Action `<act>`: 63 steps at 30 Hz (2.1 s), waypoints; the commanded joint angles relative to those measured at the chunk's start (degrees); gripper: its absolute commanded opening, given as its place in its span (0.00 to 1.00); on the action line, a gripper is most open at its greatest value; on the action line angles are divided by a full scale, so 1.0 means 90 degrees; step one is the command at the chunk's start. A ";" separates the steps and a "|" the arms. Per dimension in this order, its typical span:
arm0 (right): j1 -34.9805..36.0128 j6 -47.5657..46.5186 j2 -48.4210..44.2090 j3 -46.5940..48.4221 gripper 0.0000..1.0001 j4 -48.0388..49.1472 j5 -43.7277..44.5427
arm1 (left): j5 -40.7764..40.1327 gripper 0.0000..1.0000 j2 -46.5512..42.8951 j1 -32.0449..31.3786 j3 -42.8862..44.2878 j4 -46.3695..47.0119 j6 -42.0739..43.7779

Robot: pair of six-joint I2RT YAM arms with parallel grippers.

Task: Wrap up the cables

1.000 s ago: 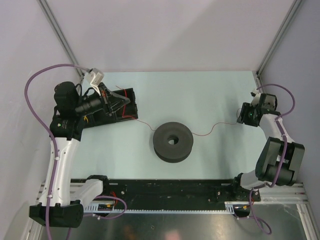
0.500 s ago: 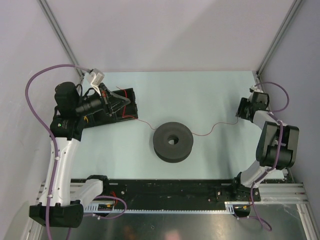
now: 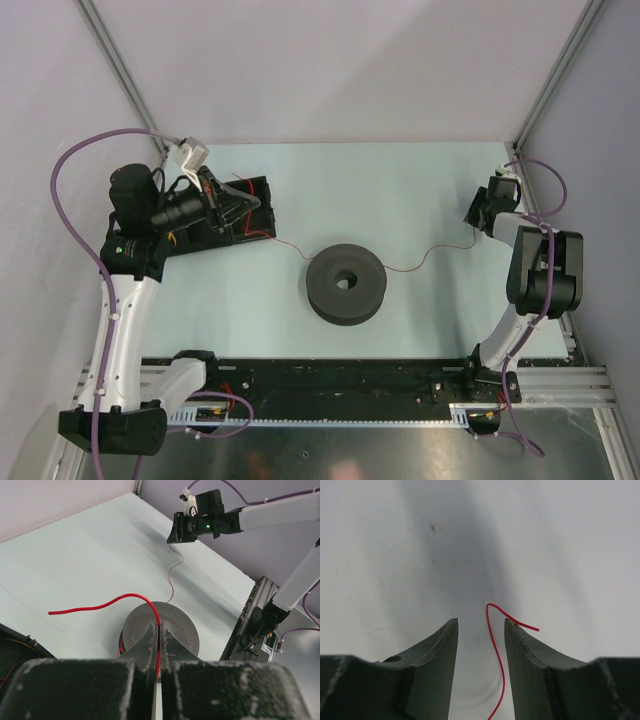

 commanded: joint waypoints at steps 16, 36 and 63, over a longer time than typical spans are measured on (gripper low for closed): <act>-0.0147 0.0628 0.0989 0.1517 0.46 -0.0878 0.0666 | -0.0094 0.00 -0.0044 0.0049 0.0063 0.0102 0.0042; -0.0119 0.0742 0.1829 0.2453 0.09 -0.1358 0.0372 | -0.0227 0.00 0.0083 0.0092 0.0055 0.0100 -0.0077; -0.1679 -0.1454 -0.0506 0.2392 0.00 -0.0208 -0.0612 | -0.1338 0.00 -0.0081 0.1198 0.0570 -0.0856 0.0967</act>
